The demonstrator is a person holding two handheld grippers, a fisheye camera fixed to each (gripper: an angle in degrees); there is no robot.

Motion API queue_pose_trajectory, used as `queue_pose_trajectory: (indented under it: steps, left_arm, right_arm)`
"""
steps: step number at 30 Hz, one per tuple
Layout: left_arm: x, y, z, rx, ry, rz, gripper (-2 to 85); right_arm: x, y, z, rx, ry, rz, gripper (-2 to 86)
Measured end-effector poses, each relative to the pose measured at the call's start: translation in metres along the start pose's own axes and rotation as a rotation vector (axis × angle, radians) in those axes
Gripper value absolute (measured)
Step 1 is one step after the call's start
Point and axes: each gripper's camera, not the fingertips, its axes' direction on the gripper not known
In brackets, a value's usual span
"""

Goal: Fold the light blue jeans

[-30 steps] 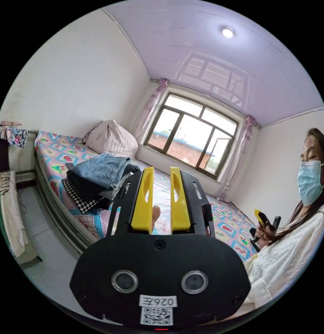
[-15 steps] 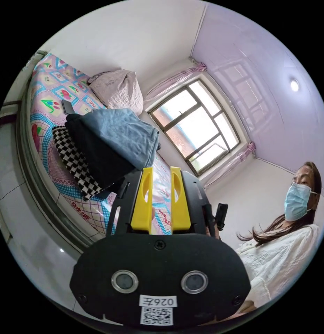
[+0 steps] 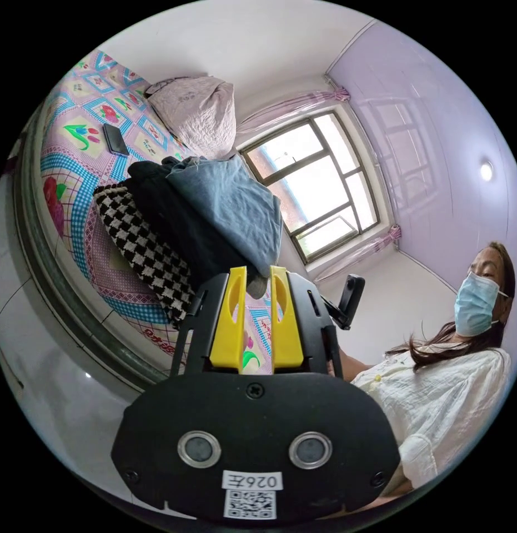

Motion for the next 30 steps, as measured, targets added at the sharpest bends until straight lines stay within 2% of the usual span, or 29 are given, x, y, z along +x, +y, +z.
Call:
queue_pose_trajectory:
  steps: [8, 12, 16, 22, 27, 30]
  left_arm:
    - [-0.003, -0.045, 0.0, -0.083, -0.006, -0.009, 7.6]
    - [-0.005, -0.061, -0.007, -0.109, -0.006, -0.018, 8.3]
    - [-0.007, -0.07, -0.017, -0.101, 0.044, -0.019, 11.1]
    - [-0.021, -0.082, -0.05, 0.048, 0.283, -0.07, 18.5]
    - [-0.057, -0.085, -0.092, 0.252, 0.518, -0.158, 26.5]
    - [-0.078, -0.083, -0.104, 0.251, 0.576, -0.181, 27.0]
  right_arm:
    - [0.029, 0.017, 0.002, -0.038, -0.076, 0.118, 8.3]
    - [0.051, 0.029, -0.007, -0.069, -0.08, 0.129, 0.9]
    - [0.09, 0.035, -0.041, -0.031, -0.328, 0.224, -1.2]
    - [0.104, 0.039, -0.106, 0.098, -0.475, 0.191, -1.5]
    - [0.131, 0.07, -0.179, 0.259, -0.596, 0.193, -1.5]
    - [0.156, 0.107, -0.234, 0.38, -0.662, 0.217, -1.6]
